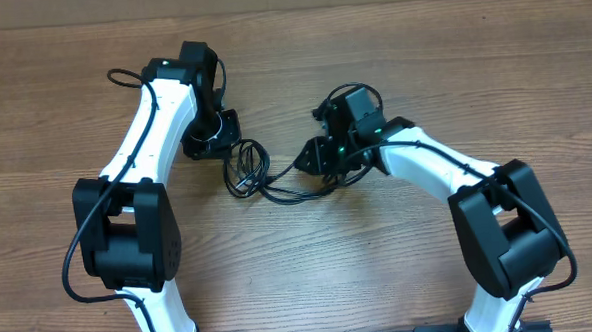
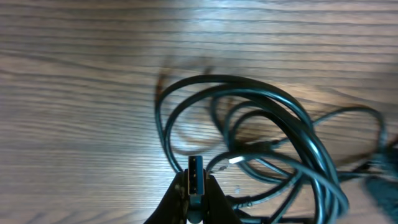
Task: Untangle cables
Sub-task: 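Pull the right gripper rightward, stretching the cables between both grippers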
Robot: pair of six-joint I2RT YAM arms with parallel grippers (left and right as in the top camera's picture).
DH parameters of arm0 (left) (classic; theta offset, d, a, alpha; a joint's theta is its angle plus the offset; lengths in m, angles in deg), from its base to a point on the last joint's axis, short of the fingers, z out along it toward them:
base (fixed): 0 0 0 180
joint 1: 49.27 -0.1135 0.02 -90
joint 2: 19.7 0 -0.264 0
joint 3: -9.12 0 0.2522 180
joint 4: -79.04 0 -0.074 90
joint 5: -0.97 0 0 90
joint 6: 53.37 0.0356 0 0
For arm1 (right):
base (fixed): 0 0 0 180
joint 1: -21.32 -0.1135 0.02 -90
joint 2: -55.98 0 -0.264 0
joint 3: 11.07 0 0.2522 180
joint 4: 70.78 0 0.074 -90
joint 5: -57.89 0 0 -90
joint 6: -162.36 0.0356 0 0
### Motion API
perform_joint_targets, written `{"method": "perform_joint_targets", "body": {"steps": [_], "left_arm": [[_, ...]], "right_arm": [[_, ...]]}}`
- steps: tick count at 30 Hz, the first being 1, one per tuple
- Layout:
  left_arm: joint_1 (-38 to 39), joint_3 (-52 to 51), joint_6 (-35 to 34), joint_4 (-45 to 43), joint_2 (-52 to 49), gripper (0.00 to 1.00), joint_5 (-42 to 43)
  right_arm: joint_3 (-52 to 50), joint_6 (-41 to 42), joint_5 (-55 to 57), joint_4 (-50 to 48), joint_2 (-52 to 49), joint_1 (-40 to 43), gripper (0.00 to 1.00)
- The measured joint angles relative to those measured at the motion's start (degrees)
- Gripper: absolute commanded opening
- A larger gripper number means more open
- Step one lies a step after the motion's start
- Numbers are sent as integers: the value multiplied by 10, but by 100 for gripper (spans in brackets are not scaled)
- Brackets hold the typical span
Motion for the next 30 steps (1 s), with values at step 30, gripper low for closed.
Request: {"method": "perform_joint_targets", "body": {"steps": [30], "left_arm": [[-165, 1, 175, 31, 0, 4, 376]], "right_arm": [[0, 246, 66, -82, -71, -98, 4]]}}
